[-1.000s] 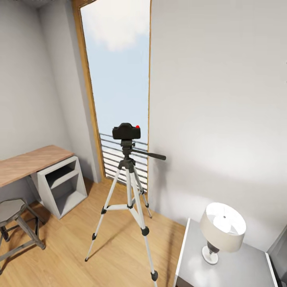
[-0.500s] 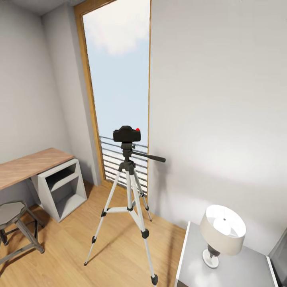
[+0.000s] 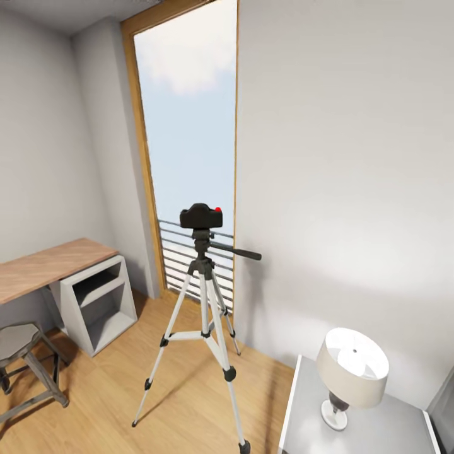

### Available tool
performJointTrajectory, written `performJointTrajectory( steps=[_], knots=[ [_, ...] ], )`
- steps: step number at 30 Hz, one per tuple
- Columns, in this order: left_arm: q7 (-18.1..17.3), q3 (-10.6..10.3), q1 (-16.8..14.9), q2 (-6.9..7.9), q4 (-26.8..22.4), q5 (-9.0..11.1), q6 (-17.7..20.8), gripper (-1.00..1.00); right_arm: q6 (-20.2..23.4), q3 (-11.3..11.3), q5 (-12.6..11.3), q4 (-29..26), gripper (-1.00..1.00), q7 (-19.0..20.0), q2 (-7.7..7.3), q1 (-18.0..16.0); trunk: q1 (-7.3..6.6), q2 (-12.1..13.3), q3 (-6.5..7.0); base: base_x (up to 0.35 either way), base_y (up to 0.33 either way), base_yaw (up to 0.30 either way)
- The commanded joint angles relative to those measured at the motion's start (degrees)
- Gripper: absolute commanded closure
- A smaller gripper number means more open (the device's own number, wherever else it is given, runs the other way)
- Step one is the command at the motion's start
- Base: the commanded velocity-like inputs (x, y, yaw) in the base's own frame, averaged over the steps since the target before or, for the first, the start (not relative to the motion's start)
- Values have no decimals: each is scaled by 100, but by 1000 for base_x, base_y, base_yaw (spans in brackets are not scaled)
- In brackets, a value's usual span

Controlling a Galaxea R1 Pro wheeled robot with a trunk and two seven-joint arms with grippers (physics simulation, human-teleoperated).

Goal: Attach the digital camera to the camera tripod in the bedroom.

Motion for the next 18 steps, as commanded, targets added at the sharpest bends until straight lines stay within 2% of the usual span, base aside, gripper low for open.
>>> performJointTrajectory(
  steps=[1,18],
  knots=[
    [16,-47,-3,-2,0,55,-11,-100,9,-11,46,7,-100,15,-2,-9,2,-8,0,0,0,0],
    [8,-38,2,-27,79,83,10,-100,6,-11,42,7,-100,15,-1,-10,2,-8,157,0,0,0]
  ],
)
